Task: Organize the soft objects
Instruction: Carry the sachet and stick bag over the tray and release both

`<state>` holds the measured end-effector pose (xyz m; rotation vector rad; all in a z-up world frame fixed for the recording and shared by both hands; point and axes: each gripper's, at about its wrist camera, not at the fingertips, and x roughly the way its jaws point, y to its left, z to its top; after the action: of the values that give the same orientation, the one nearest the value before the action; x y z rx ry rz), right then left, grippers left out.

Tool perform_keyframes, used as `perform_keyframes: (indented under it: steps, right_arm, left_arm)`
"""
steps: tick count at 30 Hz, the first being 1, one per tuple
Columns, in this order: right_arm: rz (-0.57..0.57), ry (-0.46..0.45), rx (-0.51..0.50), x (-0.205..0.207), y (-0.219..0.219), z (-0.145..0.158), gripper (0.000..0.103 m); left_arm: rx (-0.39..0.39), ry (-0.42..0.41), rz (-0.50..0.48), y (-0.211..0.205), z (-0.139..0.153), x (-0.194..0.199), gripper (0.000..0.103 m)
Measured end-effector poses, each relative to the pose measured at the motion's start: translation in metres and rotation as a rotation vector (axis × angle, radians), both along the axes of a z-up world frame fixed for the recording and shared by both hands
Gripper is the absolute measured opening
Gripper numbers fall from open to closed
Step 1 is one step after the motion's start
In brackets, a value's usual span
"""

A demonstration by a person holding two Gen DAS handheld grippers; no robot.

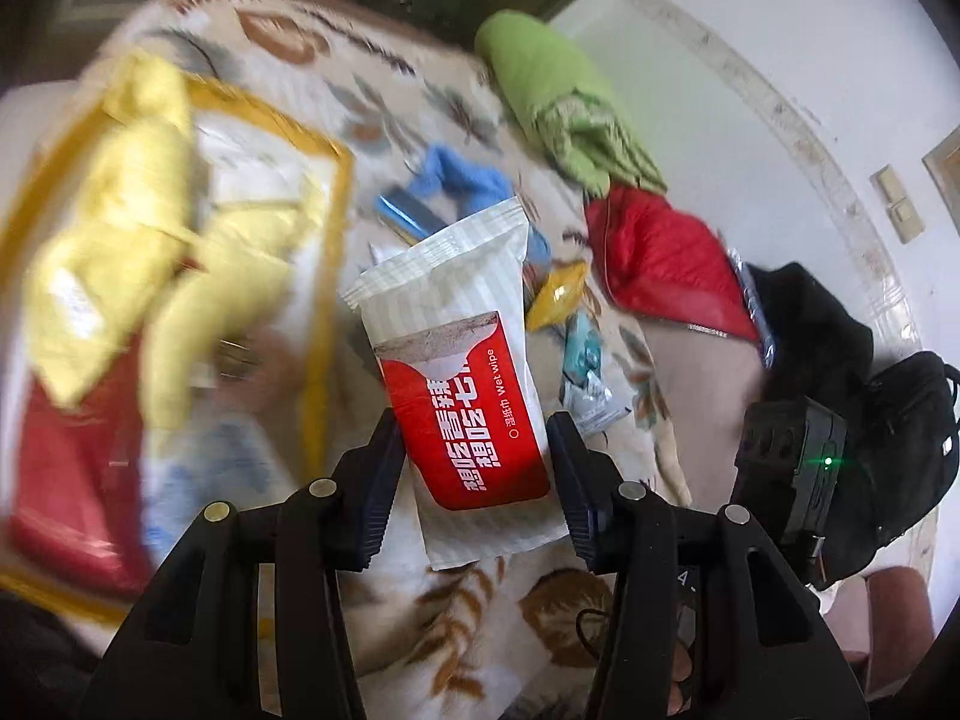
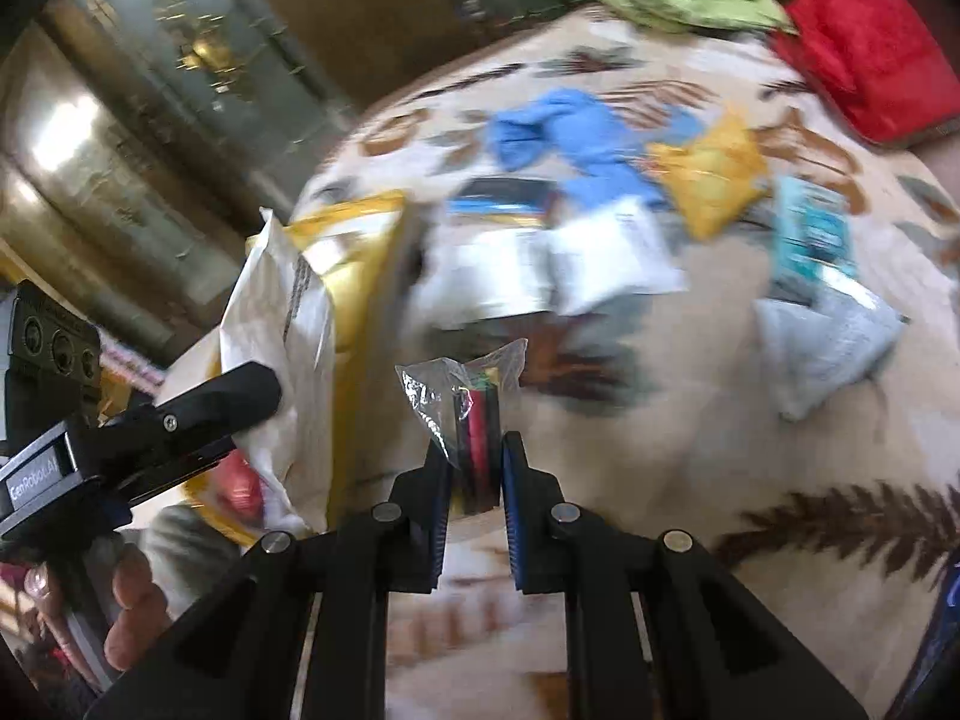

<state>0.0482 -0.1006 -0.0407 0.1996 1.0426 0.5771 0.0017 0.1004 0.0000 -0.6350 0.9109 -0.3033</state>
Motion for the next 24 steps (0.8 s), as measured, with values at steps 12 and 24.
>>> perform_keyframes:
  steps: [12, 24]
  right_arm:
    - [0.198, -0.019, -0.019, -0.025, 0.105, -0.003, 0.014]
    - [0.188, -0.021, -0.065, -0.011, 0.129, -0.028, 0.018]
  left_arm:
    - [0.147, 0.022, 0.114, 0.086, 0.01, -0.045, 0.048]
    - [0.268, 0.144, 0.117, 0.094, -0.037, -0.037, 0.048]
